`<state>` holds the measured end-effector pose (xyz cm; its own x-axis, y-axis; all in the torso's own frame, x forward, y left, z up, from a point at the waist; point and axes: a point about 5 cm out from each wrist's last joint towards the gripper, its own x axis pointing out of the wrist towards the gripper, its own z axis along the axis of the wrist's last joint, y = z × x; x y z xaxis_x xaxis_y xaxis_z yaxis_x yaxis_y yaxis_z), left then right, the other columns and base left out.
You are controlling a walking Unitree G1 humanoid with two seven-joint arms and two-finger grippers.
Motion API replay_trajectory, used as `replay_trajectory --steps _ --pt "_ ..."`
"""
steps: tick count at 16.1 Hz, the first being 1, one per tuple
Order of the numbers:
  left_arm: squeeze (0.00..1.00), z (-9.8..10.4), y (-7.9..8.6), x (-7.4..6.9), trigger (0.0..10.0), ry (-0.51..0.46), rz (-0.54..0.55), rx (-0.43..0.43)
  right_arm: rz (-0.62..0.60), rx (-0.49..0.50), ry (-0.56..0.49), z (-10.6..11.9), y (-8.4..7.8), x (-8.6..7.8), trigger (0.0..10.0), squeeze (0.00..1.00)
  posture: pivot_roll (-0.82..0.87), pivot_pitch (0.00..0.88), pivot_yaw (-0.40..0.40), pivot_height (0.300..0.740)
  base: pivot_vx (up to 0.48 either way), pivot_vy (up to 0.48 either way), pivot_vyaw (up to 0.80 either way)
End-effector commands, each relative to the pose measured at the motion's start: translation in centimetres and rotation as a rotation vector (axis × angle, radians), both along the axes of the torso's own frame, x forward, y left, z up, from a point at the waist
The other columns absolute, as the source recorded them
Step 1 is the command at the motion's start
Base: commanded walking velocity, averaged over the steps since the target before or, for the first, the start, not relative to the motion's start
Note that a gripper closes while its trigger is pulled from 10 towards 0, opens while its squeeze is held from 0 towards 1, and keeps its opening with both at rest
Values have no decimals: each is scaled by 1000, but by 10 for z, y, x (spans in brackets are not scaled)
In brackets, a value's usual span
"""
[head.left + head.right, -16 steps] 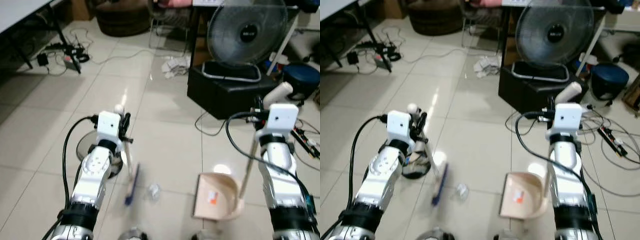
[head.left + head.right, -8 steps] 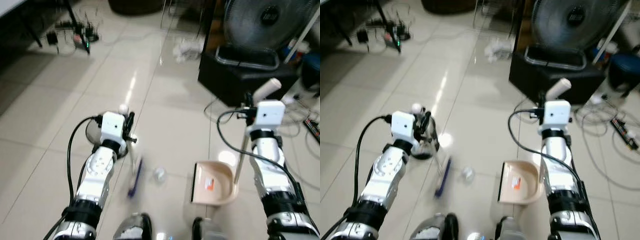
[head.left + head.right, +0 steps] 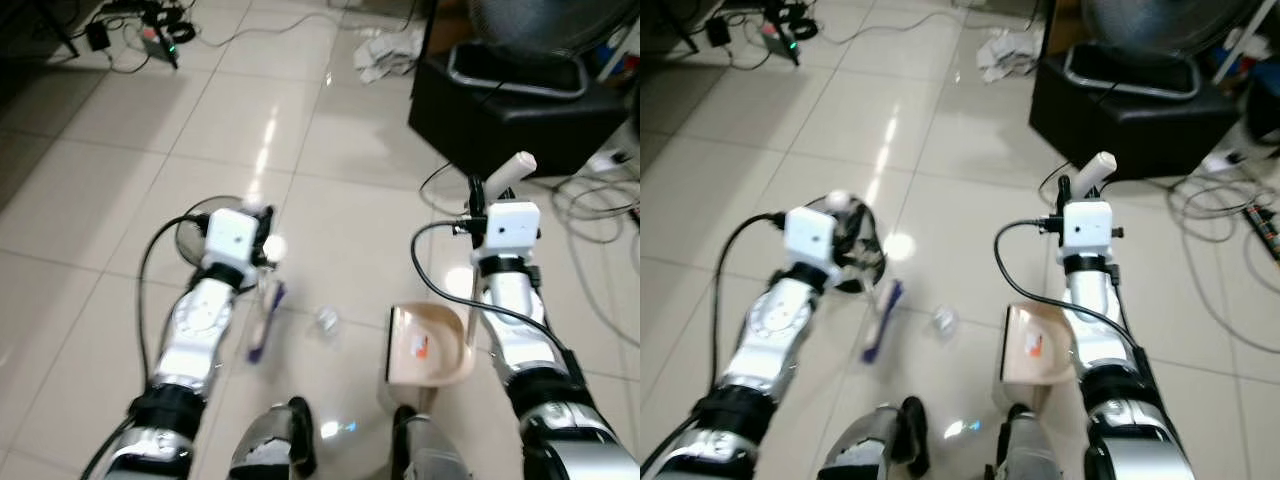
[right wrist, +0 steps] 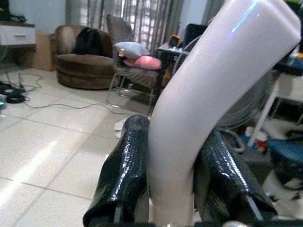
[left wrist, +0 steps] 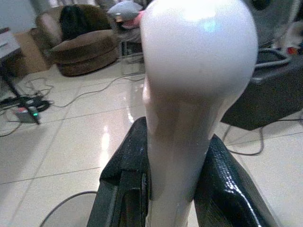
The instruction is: Sweep floor
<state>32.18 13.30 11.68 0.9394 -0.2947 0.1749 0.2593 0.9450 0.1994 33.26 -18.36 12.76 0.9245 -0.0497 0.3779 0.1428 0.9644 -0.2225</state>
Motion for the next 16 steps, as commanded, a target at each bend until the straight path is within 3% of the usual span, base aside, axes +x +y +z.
replay_trajectory --steps 1,5,7,9,11,16 --pt "0 0 -7 -2 10000 5 -33 -14 17 21 -29 0 9 -1 10000 0 153 328 112 740 0 0 0" --pt "0 5 -25 -7 10000 24 -137 -76 24 54 -42 -3 24 0 10000 0 160 315 129 740 0 0 0" --pt "0 5 -34 -12 10000 47 -203 -107 40 25 -19 -9 32 -1 10000 0 163 307 127 740 0 0 0" --pt "0 9 -41 -14 10000 69 -280 -149 10 29 3 -13 30 0 10000 0 169 318 129 740 0 0 0" --pt "0 15 -47 -24 10000 71 -443 -126 -9 36 8 -15 27 0 10000 0 168 297 129 740 0 0 0" --pt "0 38 -45 -23 10000 57 -527 -153 -56 134 7 -15 16 1 10000 0 156 251 133 740 0 0 0"
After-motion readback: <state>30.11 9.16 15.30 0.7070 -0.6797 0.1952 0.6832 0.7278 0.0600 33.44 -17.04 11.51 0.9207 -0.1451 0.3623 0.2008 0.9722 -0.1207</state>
